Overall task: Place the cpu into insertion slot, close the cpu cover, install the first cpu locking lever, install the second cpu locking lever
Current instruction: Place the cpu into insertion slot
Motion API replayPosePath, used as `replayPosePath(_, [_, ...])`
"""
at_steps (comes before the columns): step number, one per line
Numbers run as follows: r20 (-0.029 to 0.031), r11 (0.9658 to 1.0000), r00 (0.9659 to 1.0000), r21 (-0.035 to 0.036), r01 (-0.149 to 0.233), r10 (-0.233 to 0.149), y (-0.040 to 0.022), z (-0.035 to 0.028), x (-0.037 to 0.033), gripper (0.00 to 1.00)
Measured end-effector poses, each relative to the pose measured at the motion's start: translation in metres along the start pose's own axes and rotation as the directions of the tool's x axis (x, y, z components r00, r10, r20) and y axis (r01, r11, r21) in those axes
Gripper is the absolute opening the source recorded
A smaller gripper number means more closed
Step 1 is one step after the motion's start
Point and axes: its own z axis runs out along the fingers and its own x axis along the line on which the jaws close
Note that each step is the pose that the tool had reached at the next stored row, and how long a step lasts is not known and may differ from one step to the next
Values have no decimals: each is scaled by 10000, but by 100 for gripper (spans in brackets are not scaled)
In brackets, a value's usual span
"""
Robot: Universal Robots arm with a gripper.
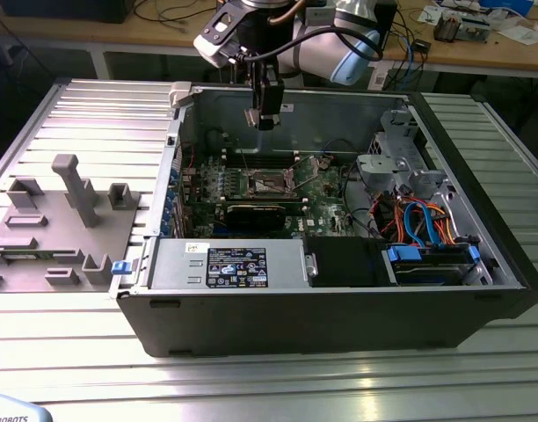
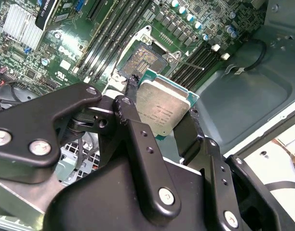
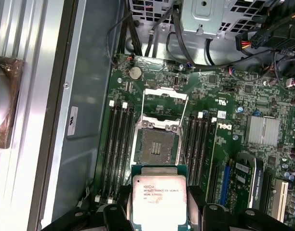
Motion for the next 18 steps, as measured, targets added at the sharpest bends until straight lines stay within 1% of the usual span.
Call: replayPosePath(18, [9, 9997, 9997, -4, -250, 250, 0, 5, 0, 55])
